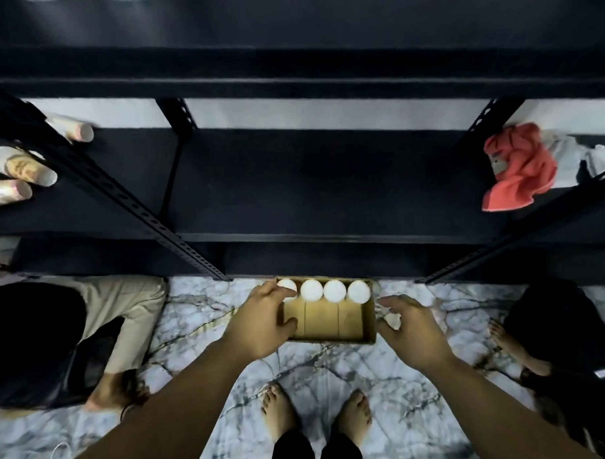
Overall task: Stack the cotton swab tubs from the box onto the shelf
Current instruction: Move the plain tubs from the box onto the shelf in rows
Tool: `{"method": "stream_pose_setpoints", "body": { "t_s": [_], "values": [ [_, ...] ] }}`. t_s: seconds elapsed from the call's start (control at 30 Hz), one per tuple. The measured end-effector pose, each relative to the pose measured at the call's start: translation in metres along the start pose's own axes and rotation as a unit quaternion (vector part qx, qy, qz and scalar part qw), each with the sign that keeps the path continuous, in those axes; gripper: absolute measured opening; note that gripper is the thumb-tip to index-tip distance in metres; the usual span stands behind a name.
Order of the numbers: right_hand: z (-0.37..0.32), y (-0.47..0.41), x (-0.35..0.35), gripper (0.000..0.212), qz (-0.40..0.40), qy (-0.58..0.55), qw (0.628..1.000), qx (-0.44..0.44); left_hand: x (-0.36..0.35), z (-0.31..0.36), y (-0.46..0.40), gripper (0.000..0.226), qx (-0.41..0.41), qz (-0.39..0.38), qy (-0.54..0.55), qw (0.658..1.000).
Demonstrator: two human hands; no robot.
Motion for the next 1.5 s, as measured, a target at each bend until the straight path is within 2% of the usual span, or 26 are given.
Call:
{"method": "stream_pose_setpoints", "body": {
  "t_s": [0.2, 0.43, 0.6, 0.8, 0.87, 1.0, 1.17, 1.27, 1.43, 1.5],
  "values": [
    [0.048, -0.042, -0.079, 0.037, 0.001, -0.030, 0.999, -0.044, -0.080, -0.044, -0.042, 0.054, -0.004, -0.032, -0.018, 0.999],
    [0.155, -0.095, -0.178, 0.030, -0.017, -0.064, 0.990, -0.126, -0.226, -0.073, -0.112, 0.054, -0.040, -0.089, -0.064, 0.993],
    [0.220, -0.135, -0.220, 0.028, -0.030, -0.010, 0.992, -0.120, -0.307, -0.094, -0.169, 0.054, -0.043, -0.091, -0.106, 0.989],
    [0.280, -0.195, -0.267, 0.027, -0.041, 0.068, 0.992, -0.099, -0.399, -0.130, -0.224, 0.075, -0.084, -0.074, -0.195, 0.974],
    [0.300, -0.217, -0.287, 0.036, -0.046, 0.088, 0.991, -0.091, -0.422, -0.142, -0.244, 0.081, -0.097, -0.057, -0.221, 0.969],
    [0.328, -0.256, -0.323, 0.077, -0.064, 0.135, 0.986, -0.075, -0.457, -0.162, -0.286, 0.092, -0.110, -0.044, -0.259, 0.959],
    [0.347, -0.282, -0.355, 0.094, -0.084, 0.220, 0.971, -0.047, -0.486, -0.175, -0.325, 0.094, -0.142, -0.045, -0.267, 0.952],
    [0.346, -0.276, -0.366, 0.094, -0.044, 0.250, 0.967, -0.035, -0.495, -0.181, -0.323, 0.094, -0.151, -0.032, -0.271, 0.950],
    [0.340, -0.258, -0.371, 0.071, 0.010, 0.270, 0.962, -0.031, -0.491, -0.175, -0.310, 0.082, -0.160, -0.002, -0.279, 0.947],
    [0.341, -0.258, -0.368, 0.073, 0.033, 0.260, 0.964, -0.039, -0.488, -0.173, -0.309, 0.083, -0.165, 0.010, -0.267, 0.949]
  ]
}}
Point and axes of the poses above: each hand's wrist, its own y-axis away from the middle knuckle, its own x-axis out of the back of the hand, z = x × y, the point moved 6 cm from there along -y, towards the middle knuckle, and after that the axes turned 2 degrees about -y, right-handed, at the moved point
